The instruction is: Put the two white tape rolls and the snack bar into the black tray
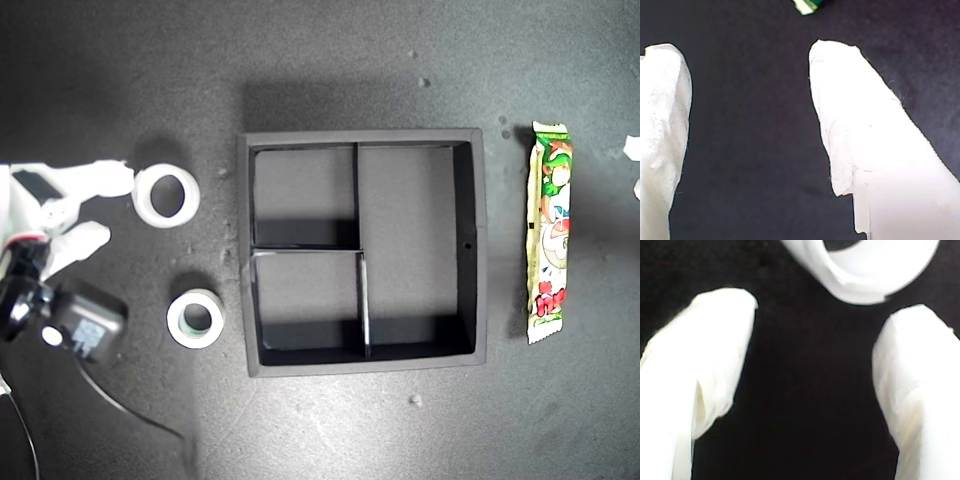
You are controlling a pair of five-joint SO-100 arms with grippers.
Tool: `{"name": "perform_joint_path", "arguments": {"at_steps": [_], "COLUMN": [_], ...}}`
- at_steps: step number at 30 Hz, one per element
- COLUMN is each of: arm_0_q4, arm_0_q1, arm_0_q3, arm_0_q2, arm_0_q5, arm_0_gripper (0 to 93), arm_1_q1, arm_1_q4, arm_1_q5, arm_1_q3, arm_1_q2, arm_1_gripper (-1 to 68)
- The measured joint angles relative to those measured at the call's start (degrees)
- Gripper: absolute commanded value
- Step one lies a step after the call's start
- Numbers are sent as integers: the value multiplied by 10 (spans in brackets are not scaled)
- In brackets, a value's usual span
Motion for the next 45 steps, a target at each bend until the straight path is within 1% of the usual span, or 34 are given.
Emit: {"name": "perform_joint_path", "arguments": {"at_steps": [3,5,11,16,21,24,28,38,45], "arm_0_q4": [0,-2,-8,-9,-11,-13,-22,-33,-55], "arm_0_q1": [10,15,30,36,42,40,40,33,30], "arm_0_q3": [-47,-74,-133,-178,-193,-193,-193,-193,-193], "arm_0_q2": [-83,-134,-242,-319,-350,-352,-359,-385,-410], "arm_0_q5": [0,4,7,6,6,5,4,4,8], "arm_0_gripper": [185,184,176,167,162,160,159,155,126], "arm_1_q1": [-18,-23,-21,-49,-90,-97,-120,-141,-150], "arm_1_q4": [33,56,105,105,100,98,73,62,62], "arm_1_q5": [-29,-38,-45,-45,-45,-45,-45,-45,-44], "arm_1_q3": [-89,-113,-113,-125,-174,-180,-183,-294,-284], "arm_1_q2": [-151,-208,-242,-297,-388,-403,-416,-558,-582], "arm_1_gripper": [144,154,223,247,239,237,244,266,271]}}
